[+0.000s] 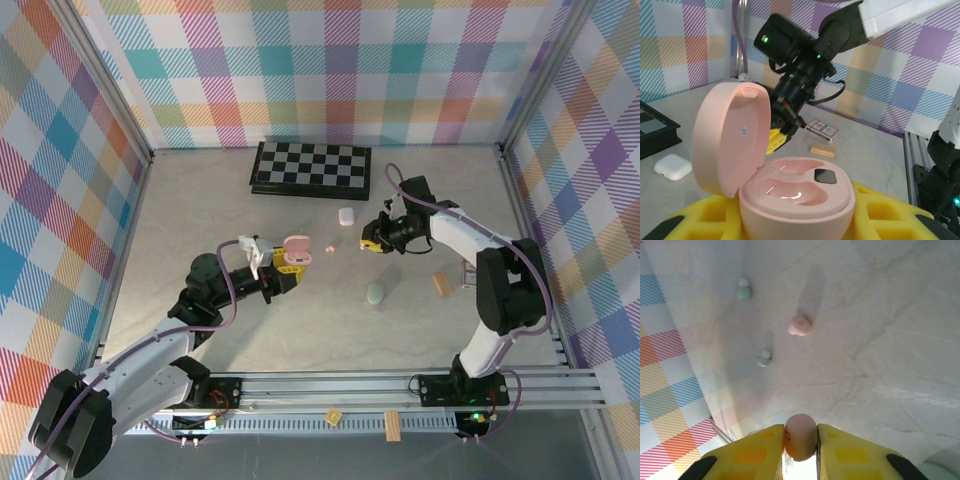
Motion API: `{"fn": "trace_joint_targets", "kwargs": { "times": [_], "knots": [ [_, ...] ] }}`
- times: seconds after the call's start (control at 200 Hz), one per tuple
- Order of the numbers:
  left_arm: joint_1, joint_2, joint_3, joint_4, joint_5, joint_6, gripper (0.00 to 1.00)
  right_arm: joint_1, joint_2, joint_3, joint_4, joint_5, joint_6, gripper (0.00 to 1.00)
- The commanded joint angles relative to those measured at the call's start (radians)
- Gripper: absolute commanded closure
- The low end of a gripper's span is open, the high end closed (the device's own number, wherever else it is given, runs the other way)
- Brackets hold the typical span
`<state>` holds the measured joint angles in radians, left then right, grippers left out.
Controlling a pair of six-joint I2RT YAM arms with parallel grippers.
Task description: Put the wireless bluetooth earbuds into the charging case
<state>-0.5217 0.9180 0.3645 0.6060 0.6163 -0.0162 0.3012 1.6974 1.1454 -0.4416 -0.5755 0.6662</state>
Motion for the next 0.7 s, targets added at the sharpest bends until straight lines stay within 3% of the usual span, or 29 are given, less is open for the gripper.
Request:
{"fn": "trace_joint_targets", "kwargs": {
  "times": [0.0, 0.35, 0.695],
  "knots": [
    [-0.025, 0.035, 0.040, 0.080, -0.032, 0.053, 0.68, -0.002, -0.084, -0.012, -0.010, -0.041, 0.011, 0.79],
    [-0.060, 0.238, 0.108, 0.233, -0.120, 0.128, 0.68, 0.058, -0.286, -0.002, -0.040, -0.050, 0.049, 0.78],
    [-0.081, 0.481, 0.200, 0.405, -0.134, 0.154, 0.68, 0.149, -0.328, 0.062, 0.023, -0.085, 0.112, 0.78]
  ]
}}
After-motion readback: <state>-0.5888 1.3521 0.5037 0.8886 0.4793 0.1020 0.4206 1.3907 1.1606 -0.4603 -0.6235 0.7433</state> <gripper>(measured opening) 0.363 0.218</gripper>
